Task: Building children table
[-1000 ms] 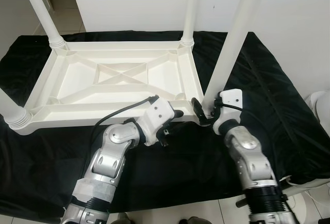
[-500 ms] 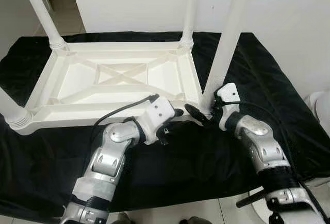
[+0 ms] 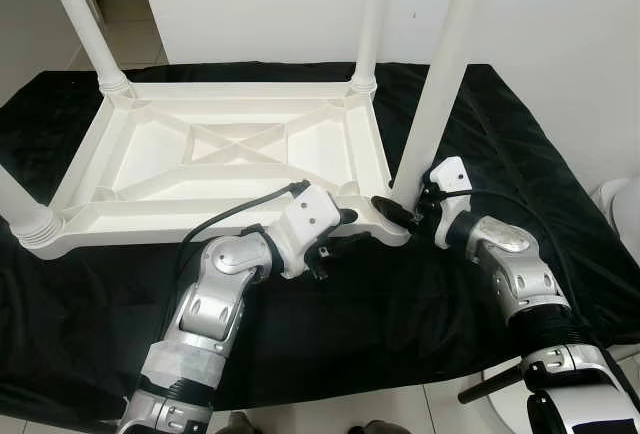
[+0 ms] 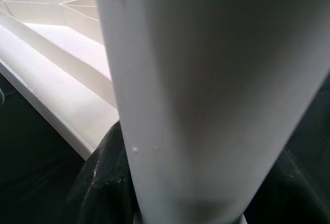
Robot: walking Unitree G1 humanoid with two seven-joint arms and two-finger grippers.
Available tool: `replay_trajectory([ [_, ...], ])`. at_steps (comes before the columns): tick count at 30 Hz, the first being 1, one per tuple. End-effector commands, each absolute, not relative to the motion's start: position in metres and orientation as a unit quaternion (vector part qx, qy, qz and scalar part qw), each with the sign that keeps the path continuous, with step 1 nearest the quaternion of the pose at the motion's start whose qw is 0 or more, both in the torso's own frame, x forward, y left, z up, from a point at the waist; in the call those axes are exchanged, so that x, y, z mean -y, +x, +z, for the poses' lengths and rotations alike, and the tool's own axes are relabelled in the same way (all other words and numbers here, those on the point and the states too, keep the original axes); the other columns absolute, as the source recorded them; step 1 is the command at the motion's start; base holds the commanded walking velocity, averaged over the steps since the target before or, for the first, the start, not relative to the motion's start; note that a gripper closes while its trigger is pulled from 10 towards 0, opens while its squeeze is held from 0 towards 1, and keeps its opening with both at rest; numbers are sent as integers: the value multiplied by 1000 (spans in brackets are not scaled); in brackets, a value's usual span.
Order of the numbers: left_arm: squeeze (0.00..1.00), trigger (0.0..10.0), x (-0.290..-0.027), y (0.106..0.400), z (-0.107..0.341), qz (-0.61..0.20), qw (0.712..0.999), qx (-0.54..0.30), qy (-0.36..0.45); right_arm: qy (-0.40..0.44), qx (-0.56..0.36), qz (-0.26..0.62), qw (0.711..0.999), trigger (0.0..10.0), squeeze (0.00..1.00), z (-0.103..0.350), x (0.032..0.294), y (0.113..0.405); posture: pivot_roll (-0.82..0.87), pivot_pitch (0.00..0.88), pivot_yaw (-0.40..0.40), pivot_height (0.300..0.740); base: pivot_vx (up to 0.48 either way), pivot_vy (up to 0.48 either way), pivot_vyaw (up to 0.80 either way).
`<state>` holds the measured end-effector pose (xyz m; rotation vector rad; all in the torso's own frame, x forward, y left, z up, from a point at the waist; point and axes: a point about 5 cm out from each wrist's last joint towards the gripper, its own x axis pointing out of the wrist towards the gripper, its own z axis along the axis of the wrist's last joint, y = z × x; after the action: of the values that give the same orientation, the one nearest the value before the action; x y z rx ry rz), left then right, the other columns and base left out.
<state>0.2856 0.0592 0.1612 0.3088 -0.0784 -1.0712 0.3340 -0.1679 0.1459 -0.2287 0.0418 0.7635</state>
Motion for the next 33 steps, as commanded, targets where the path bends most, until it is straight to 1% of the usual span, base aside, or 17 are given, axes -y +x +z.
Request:
replay_trajectory([
  [1,0,10000,-64,293,164,-441,884,46,147,-109,-41,373,920,9843,0,137,167,333,-81,23,8,740,0,0,0],
  [3,0,10000,-64,293,164,-442,884,46,147,-94,-30,355,930,10000,0,140,166,334,-85,27,7,740,0,0,0],
  [5,0,10000,-64,293,164,-442,884,46,147,-94,-30,355,930,10000,0,140,166,334,-85,27,7,740,0,0,0],
  [9,0,10000,-64,293,163,-443,883,45,146,-62,1,287,956,10000,0,145,155,334,-88,26,5,740,0,0,0],
  [12,0,10000,-63,293,163,-443,883,45,146,-49,10,268,962,10000,0,147,151,332,-88,26,5,740,0,0,0],
  [15,0,10000,-63,292,164,-444,883,46,147,-32,23,215,976,10000,0,148,146,329,-88,24,3,740,0,0,0],
  [16,0,10000,-63,292,164,-444,883,46,147,-32,23,215,976,10000,0,148,146,329,-88,24,3,740,0,0,0],
  [19,0,10000,-63,292,164,-446,882,47,147,-21,28,148,988,10000,0,147,142,324,-89,20,6,740,0,0,0],
  [20,0,10000,-63,292,164,-446,882,47,147,-21,28,148,988,10000,0,147,142,324,-89,20,6,740,0,0,0],
  [21,0,10000,-63,292,164,-447,881,47,148,-20,32,112,993,10000,0,146,138,320,-90,18,10,740,0,0,0],
  [22,0,10000,-63,292,164,-447,881,47,148,-20,32,112,993,10000,0,146,138,320,-90,18,10,740,0,0,0],
  [23,0,10000,-62,292,165,-448,880,49,149,-13,32,72,997,10000,0,145,134,313,-90,19,10,740,0,0,0],
  [25,0,10000,-62,293,166,-449,879,50,150,-6,30,27,999,10000,0,144,129,305,-92,18,11,740,0,0,0],
  [28,0,10000,-62,293,166,-449,879,50,150,-6,30,27,999,10000,0,144,129,305,-92,18,11,740,0,0,0],
  [33,0,10000,-61,292,165,-452,878,50,150,6,25,20,999,10000,0,142,119,297,-101,16,16,740,0,0,0],
])
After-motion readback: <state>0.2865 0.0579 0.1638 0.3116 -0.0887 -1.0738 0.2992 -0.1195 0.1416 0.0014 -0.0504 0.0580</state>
